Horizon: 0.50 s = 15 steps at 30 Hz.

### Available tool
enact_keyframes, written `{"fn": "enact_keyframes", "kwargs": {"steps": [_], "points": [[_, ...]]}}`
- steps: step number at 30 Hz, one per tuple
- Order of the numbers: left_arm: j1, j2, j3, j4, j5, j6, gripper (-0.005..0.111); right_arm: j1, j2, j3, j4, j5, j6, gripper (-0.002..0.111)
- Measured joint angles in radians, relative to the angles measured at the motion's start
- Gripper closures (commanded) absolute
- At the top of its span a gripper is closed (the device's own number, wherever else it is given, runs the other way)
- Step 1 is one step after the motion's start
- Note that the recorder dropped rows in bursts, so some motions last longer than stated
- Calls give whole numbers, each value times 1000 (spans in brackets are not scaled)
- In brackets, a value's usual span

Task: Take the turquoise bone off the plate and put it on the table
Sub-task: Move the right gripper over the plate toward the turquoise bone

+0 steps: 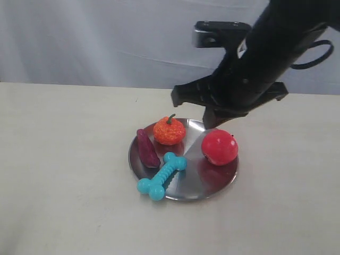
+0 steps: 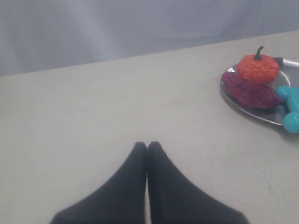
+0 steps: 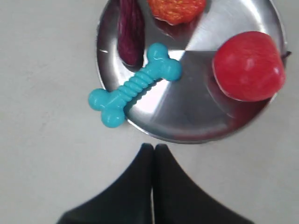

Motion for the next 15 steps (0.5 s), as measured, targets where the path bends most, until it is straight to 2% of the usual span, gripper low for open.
{"fn": "enact_keyframes", "kwargs": {"steps": [8,15], "points": [[0,0,0,0,0,0,107,99,206,-92,-3,2,43,109],[0,0,0,0,0,0,107,108,346,-92,-7,-61,124,109]]}}
